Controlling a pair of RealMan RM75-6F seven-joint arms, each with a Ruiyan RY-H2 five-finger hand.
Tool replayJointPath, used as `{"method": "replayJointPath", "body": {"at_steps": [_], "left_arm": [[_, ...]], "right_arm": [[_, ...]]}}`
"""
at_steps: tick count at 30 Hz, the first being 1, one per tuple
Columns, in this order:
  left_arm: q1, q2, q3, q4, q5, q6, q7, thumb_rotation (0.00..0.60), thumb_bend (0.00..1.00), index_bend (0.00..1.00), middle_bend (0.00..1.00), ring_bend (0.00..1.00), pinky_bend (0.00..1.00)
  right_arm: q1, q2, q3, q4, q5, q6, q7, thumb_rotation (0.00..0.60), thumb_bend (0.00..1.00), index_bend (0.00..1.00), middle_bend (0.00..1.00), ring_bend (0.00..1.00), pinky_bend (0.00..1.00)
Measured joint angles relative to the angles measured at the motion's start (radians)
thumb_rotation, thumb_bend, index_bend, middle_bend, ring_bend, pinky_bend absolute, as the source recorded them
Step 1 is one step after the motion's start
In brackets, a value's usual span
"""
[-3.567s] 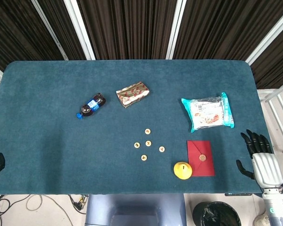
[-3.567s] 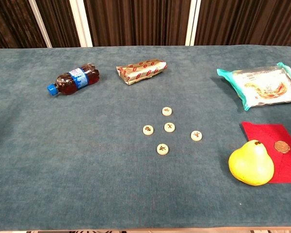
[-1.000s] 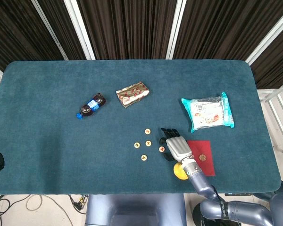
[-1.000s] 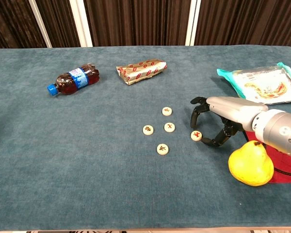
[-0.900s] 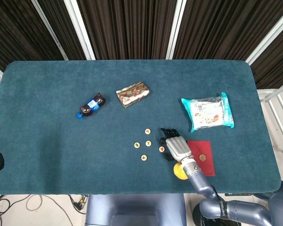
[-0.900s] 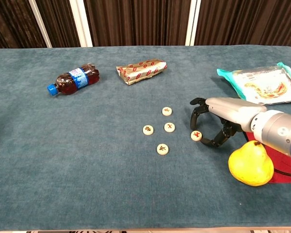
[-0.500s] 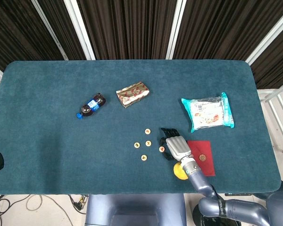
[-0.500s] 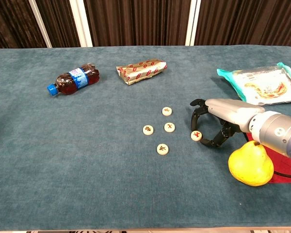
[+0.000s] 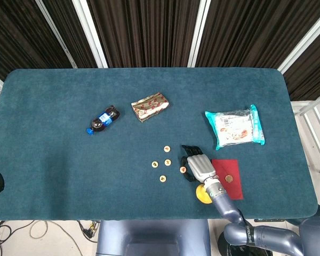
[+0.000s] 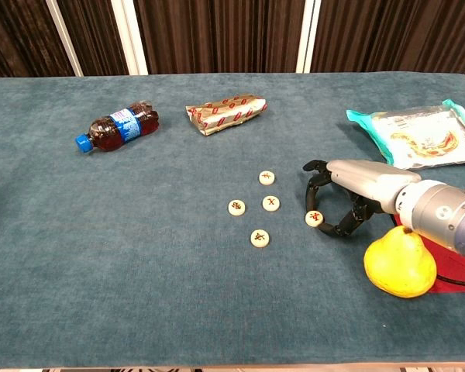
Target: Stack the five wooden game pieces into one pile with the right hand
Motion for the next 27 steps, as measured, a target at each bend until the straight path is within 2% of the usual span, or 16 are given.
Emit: {"method": "replayJointPath", "body": {"at_steps": [17, 27], "left_arm": [[0.001, -0.002, -0.001, 0.001, 0.002, 0.004, -0.002, 0.6, 0.59, 0.1, 0.0, 0.0, 0.0], [0.002, -0.002, -0.002, -0.001, 0.004, 0.007, -0.004, 0.6, 0.59, 0.1, 0.0, 0.0, 0.0]], "right_arm": [[0.012, 0.011, 0.021, -0.02, -0.004, 0.007, -0.004, 0.6, 0.44, 0.52, 0.0, 0.0, 0.0], [0.059, 0.077, 0.076, -0.07, 0.063, -0.038, -0.03, 0.6, 0.44, 0.52, 0.0, 0.0, 0.0]]}}
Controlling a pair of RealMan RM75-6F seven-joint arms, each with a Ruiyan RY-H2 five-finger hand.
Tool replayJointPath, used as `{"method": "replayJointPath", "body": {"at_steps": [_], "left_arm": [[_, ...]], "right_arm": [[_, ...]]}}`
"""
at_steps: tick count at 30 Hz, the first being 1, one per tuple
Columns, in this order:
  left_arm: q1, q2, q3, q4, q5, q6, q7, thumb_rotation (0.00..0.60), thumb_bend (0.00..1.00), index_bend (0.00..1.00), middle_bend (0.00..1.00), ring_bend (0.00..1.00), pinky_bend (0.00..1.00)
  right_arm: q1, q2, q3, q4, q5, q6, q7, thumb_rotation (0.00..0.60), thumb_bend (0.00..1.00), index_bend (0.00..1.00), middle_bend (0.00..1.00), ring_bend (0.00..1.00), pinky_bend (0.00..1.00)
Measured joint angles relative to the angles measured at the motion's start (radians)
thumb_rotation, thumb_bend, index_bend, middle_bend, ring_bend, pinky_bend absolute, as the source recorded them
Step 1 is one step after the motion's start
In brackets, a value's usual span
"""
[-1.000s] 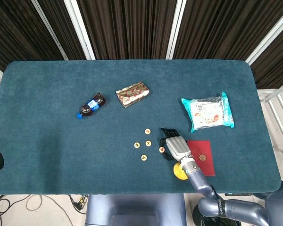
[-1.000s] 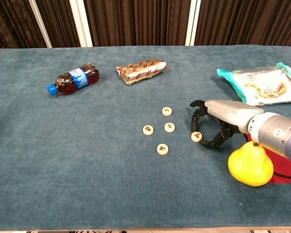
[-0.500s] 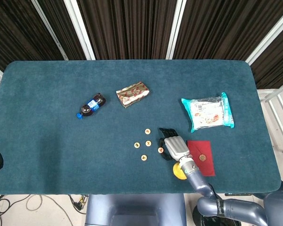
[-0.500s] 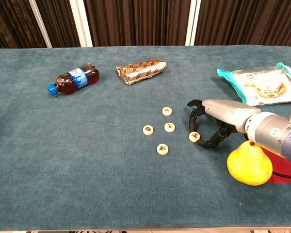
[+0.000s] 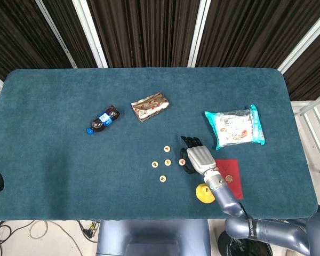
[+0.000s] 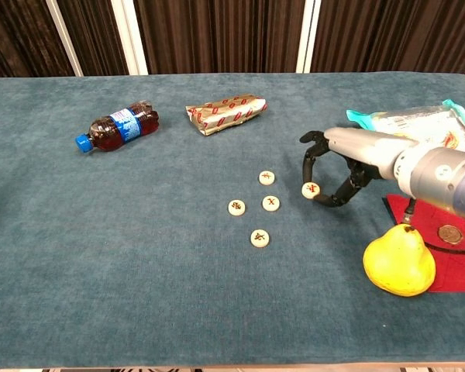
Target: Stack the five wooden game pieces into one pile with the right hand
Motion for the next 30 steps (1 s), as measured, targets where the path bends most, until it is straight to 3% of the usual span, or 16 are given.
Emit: {"method": "replayJointPath", "body": {"at_steps": [7, 14, 23, 30], "left_arm": [[-0.002, -0.003, -0.003, 0.003, 0.003, 0.004, 0.003, 0.6, 0.59, 0.1, 0.0, 0.0, 0.0], [-0.001, -0.005, -0.003, 0.006, 0.008, 0.008, 0.002, 0.6, 0.59, 0.1, 0.0, 0.0, 0.0], [-0.003, -0.004, -0.002, 0.007, 0.009, 0.004, -0.003, 0.6, 0.59, 0.1, 0.0, 0.0, 0.0], [-0.003, -0.002, -0.003, 0.007, 0.009, 0.003, -0.007, 0.6, 0.59, 0.1, 0.0, 0.0, 0.0]], "right_arm": [[0.076, 0.011, 0.028, 0.031, 0.088, -0.056, -0.054, 0.6, 0.44, 0.52, 0.0, 0.0, 0.0], [0.152, -0.058, 0.055, 0.137, 0.155, -0.086, -0.069, 0.6, 0.44, 0.52, 0.0, 0.0, 0.0], [0.215, -0.147, 0.068, 0.277, 0.203, -0.106, -0.07, 0.6, 0.44, 0.52, 0.0, 0.0, 0.0], [0.23, -0.165, 0.066, 0.297, 0.202, -0.106, -0.057, 0.6, 0.44, 0.52, 0.0, 0.0, 0.0]]}}
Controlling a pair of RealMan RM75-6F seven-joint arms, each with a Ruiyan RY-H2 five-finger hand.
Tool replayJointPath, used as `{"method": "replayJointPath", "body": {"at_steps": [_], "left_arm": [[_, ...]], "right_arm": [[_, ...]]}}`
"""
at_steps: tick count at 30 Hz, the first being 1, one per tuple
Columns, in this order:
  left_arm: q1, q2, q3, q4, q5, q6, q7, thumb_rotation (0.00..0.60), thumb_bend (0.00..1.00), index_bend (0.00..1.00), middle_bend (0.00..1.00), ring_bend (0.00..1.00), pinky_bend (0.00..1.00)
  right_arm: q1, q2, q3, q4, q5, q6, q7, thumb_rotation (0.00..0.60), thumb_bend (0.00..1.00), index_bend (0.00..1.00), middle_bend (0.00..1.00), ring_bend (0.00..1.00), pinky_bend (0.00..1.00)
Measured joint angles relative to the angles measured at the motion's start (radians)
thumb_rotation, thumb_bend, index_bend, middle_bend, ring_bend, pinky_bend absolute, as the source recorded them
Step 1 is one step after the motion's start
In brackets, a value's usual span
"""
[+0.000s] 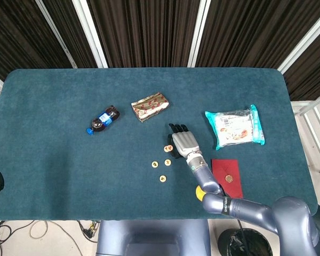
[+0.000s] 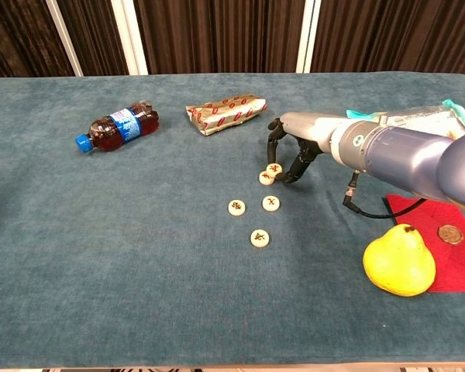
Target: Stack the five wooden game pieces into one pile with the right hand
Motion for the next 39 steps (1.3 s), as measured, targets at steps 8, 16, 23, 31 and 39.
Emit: {"method": "replayJointPath", "body": {"at_steps": [8, 16, 23, 31, 39], "left_arm": [[0.0, 0.0, 0.0, 0.0, 0.0, 0.0, 0.0, 0.6, 0.59, 0.1, 0.0, 0.0, 0.0], [0.002, 0.001, -0.003, 0.003, 0.003, 0.009, -0.003, 0.6, 0.59, 0.1, 0.0, 0.0, 0.0], [0.002, 0.001, -0.001, 0.003, 0.006, 0.01, 0.001, 0.6, 0.59, 0.1, 0.0, 0.0, 0.0], [0.002, 0.003, -0.001, 0.003, 0.007, 0.009, -0.001, 0.6, 0.59, 0.1, 0.0, 0.0, 0.0], [0.002, 0.003, -0.002, 0.003, 0.007, 0.009, -0.002, 0.6, 0.59, 0.1, 0.0, 0.0, 0.0]], "right_arm": [[0.012, -0.008, -0.003, 0.004, 0.001, 0.001, -0.001, 0.6, 0.44, 0.52, 0.0, 0.0, 0.0], [0.022, -0.015, 0.001, 0.007, 0.023, -0.001, -0.003, 0.6, 0.44, 0.52, 0.0, 0.0, 0.0], [0.036, -0.026, -0.003, 0.021, 0.04, -0.009, -0.013, 0.6, 0.44, 0.51, 0.0, 0.0, 0.0], [0.045, -0.035, -0.009, 0.033, 0.054, -0.006, -0.027, 0.6, 0.44, 0.49, 0.0, 0.0, 0.0], [0.05, -0.034, -0.007, 0.046, 0.063, -0.004, -0.03, 0.6, 0.44, 0.48, 0.0, 0.0, 0.0]]}}
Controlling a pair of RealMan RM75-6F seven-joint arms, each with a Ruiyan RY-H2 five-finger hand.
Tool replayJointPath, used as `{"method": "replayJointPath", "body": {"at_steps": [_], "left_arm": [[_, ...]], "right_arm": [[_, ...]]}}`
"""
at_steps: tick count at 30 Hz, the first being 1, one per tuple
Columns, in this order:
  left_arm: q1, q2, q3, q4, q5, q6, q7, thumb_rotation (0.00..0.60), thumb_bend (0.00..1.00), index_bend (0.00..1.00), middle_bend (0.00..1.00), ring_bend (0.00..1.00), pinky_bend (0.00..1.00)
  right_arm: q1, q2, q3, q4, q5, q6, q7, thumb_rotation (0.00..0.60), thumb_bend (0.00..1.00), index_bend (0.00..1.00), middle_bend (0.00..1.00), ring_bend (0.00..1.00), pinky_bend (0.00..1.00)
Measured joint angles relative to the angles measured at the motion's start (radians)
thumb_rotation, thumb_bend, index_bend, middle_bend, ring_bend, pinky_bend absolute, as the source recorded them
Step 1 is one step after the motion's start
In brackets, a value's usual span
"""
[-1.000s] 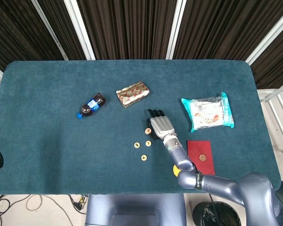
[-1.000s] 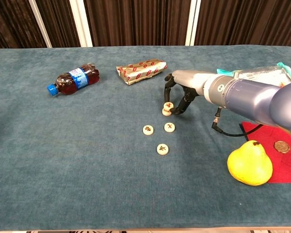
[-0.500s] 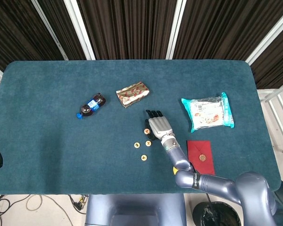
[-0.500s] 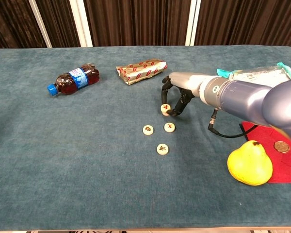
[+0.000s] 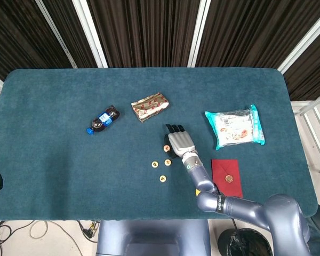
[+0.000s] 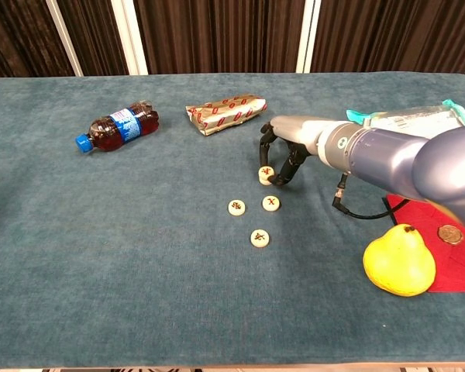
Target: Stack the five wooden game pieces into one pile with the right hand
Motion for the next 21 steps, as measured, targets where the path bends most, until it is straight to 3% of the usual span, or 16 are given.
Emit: {"method": "replayJointPath", "body": {"at_steps": [21], "left_arm": [[-0.001, 0.0, -0.001, 0.001, -0.002, -0.001, 0.003, 0.6, 0.59, 0.1, 0.0, 0.0, 0.0]], "right_arm": [[-0.004, 0.01, -0.01, -0.014, -0.004, 0.002, 0.009, 0.6, 0.44, 0.44, 0.0, 0.0, 0.0]]}}
